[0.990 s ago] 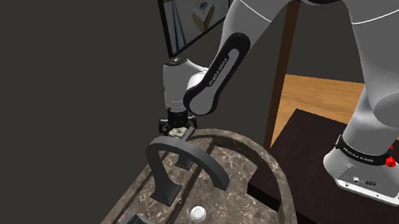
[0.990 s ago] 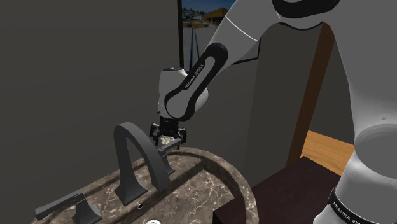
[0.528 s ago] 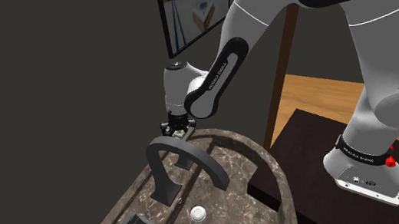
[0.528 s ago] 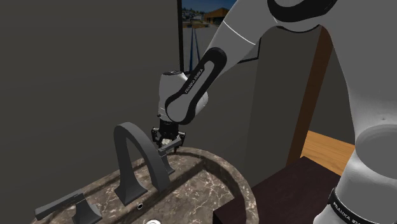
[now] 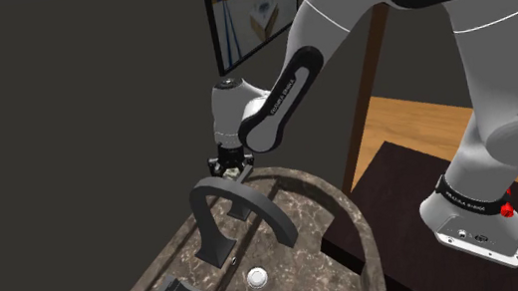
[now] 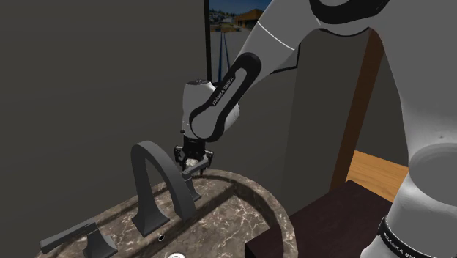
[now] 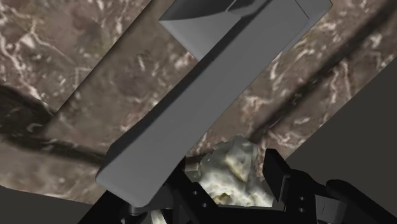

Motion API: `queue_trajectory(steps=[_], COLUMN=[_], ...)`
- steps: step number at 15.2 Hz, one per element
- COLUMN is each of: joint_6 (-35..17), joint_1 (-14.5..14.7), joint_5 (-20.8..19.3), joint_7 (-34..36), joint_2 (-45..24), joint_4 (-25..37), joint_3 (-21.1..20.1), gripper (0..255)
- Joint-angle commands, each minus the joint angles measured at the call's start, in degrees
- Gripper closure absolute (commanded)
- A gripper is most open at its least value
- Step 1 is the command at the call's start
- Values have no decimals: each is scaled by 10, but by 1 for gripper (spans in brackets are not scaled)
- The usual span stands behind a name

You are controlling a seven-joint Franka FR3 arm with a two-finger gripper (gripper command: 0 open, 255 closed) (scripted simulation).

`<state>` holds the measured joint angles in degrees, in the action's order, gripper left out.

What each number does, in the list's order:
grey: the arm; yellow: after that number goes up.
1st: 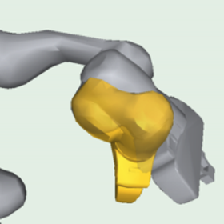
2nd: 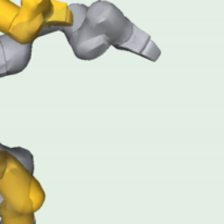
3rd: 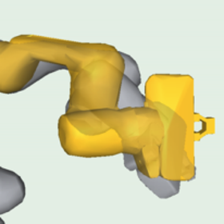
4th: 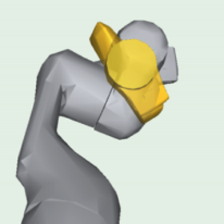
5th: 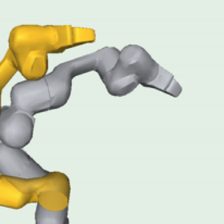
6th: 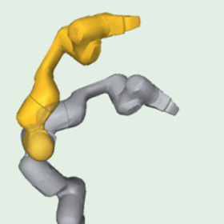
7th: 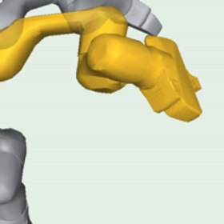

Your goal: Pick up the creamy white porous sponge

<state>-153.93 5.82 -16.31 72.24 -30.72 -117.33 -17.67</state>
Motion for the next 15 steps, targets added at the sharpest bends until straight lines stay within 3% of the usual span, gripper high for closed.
queue_trajectory(steps=[1,15], joint_6=[8,77], joint_1=[-5,-30], joint_5=[6,48], joint_7=[-4,-32], joint_2=[14,86], joint_4=[-4,-6], joint_3=[-5,-39], gripper=[255,255])
